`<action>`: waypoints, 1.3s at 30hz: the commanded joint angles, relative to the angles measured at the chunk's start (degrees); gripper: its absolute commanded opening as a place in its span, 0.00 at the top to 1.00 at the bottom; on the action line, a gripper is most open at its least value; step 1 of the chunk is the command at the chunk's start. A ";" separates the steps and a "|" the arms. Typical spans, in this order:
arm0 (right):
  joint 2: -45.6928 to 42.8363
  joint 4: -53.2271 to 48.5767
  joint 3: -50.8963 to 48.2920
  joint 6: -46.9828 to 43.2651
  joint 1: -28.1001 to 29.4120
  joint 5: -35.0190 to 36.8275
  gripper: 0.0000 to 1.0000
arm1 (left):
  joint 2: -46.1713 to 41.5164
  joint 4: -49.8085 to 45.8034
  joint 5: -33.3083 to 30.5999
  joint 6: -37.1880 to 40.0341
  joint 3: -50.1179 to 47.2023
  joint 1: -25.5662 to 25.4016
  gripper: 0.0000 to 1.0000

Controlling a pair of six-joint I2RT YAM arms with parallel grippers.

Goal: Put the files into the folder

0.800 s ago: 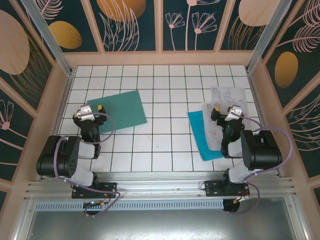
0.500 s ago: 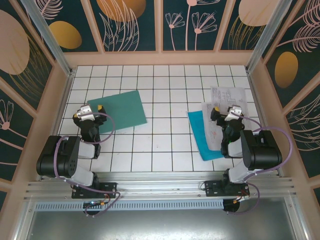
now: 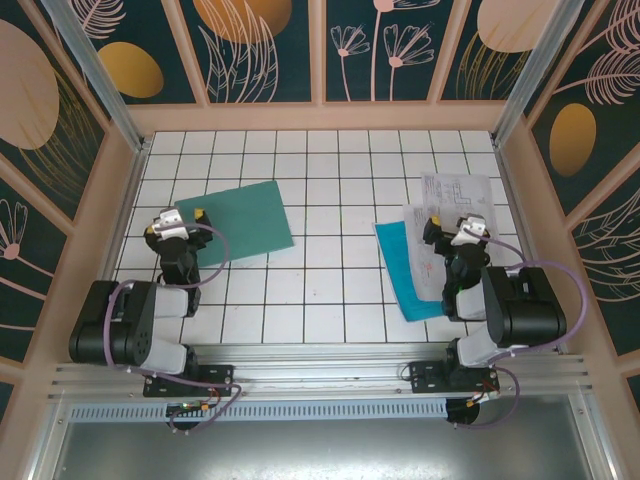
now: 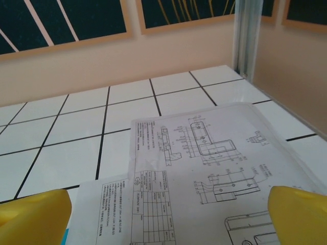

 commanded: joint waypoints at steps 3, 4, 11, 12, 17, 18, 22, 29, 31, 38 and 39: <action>-10.65 -3.09 -0.10 -0.67 1.56 6.87 0.01 | -9.06 -8.73 -6.94 -4.05 3.51 -0.39 0.01; -13.59 -3.98 0.06 -0.72 1.86 8.01 0.01 | -10.91 -9.79 -8.23 -5.55 4.36 -0.58 0.01; -27.91 -51.56 30.45 23.28 3.00 14.52 0.01 | -14.35 -57.64 -24.79 -34.85 31.01 -2.14 0.01; -27.21 -61.14 35.40 28.30 2.41 13.81 0.01 | -12.49 -71.16 -24.27 -41.50 37.91 -2.12 0.01; -21.92 -70.06 42.37 42.29 -2.26 -6.77 0.01 | -5.27 -78.15 -3.42 -46.41 47.41 -0.46 0.01; -19.96 -75.45 45.51 43.05 -0.68 -5.75 0.01 | -3.65 -78.91 -0.11 -47.86 48.61 -0.44 0.01; -10.96 -90.78 56.76 37.39 6.86 -5.52 0.16 | 5.97 -84.95 12.00 -50.21 55.80 -0.55 0.16; -5.02 -93.37 58.81 34.49 15.75 -12.99 0.32 | 25.59 -92.72 25.44 -48.54 69.87 -1.89 0.47; -3.81 -92.70 58.92 33.82 17.69 -14.84 0.32 | 30.57 -93.70 26.65 -47.82 74.08 -3.29 0.52; -0.72 -92.40 58.59 34.46 19.30 -20.55 0.35 | 43.33 -94.95 28.09 -46.50 83.73 -7.43 0.61; -0.71 -92.23 58.30 34.58 19.26 -21.08 0.35 | 44.70 -94.91 28.26 -46.15 84.46 -7.87 0.61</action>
